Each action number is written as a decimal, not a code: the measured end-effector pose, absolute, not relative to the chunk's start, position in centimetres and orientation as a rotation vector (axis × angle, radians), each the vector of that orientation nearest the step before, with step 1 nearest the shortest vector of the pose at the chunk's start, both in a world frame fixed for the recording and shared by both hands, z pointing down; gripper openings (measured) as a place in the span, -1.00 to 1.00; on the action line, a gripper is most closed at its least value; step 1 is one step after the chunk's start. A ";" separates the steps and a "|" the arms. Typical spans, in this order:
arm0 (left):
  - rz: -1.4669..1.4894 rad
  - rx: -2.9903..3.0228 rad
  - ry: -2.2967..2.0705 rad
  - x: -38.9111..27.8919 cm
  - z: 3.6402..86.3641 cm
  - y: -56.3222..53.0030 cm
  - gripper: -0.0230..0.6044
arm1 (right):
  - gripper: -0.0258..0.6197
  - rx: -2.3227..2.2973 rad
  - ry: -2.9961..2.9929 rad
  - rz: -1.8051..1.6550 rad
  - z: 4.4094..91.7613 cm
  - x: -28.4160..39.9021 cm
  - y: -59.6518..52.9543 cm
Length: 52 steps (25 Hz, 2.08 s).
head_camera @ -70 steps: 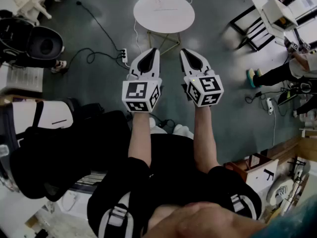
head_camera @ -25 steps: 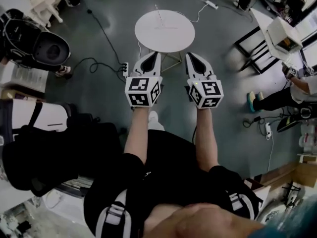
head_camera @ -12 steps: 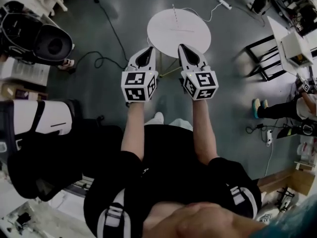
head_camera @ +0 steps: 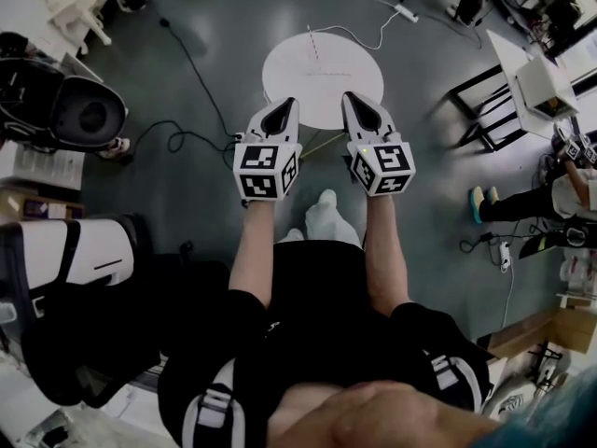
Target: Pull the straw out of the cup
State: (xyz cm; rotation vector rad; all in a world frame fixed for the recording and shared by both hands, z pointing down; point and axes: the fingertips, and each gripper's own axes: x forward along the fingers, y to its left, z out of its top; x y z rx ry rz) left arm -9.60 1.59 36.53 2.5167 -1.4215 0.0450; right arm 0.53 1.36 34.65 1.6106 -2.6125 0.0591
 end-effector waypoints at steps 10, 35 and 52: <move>0.081 2.471 -1.413 -8.4 39.0 -3.4 -0.90 | -0.87 1.586 -2.603 0.128 37.0 1.5 -3.6; 0.042 2.380 -1.579 0.0 38.5 -21.8 -0.90 | -0.87 1.475 -2.636 0.165 37.0 12.7 -21.0; 0.250 2.295 -1.531 3.8 43.8 -28.7 -0.90 | -0.87 1.498 -2.604 0.384 41.4 17.9 -28.2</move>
